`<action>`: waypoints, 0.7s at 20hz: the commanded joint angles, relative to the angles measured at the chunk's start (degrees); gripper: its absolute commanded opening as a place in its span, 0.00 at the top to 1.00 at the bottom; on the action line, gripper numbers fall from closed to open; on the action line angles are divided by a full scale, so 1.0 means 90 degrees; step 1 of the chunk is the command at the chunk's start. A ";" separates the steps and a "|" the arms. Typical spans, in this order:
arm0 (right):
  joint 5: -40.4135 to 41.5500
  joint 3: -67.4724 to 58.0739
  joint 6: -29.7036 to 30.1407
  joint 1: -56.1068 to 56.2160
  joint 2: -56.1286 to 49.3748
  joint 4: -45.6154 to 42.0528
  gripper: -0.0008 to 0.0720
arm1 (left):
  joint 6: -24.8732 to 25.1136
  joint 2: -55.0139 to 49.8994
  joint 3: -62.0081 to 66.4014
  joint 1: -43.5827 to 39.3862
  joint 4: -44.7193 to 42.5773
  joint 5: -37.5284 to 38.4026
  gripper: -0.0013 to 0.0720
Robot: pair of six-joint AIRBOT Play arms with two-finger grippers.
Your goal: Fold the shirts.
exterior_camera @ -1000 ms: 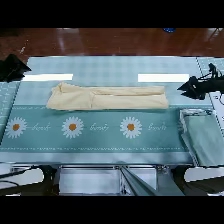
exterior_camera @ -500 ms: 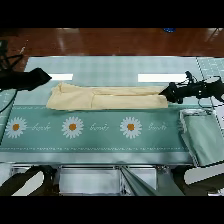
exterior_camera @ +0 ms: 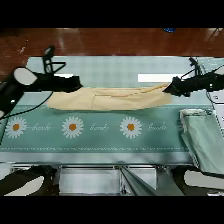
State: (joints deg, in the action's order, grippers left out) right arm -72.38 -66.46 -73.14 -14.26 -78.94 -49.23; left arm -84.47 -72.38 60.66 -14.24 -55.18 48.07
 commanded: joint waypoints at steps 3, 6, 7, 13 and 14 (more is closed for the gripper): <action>-0.0287 0.0488 -0.0444 0.0010 0.2817 -0.0253 0.95 | -0.0187 -0.1940 0.1593 -0.1693 0.0141 0.0153 0.96; -0.0600 0.0534 -0.0670 0.0010 0.3648 -0.0238 0.95 | -0.0661 -0.3220 0.2892 -0.2599 0.0231 0.0355 0.96; -0.0639 0.0534 -0.0743 0.0010 0.3823 -0.0231 0.95 | -0.0767 -0.3606 0.3271 -0.2912 0.0362 0.0474 0.96; -0.0678 0.0534 -0.0801 0.0010 0.4014 0.0078 0.95 | -0.0816 -0.4765 0.4544 -0.4112 0.1200 0.0882 0.96; -0.0678 0.0534 -0.0801 0.0010 0.4014 0.0019 0.95 | -0.0816 -0.4767 0.4590 -0.4119 0.1200 0.0882 0.96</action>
State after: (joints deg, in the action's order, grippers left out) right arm -78.08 -61.71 -79.94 -14.20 -43.75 -49.12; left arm -91.33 -111.94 98.02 -47.86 -46.72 54.87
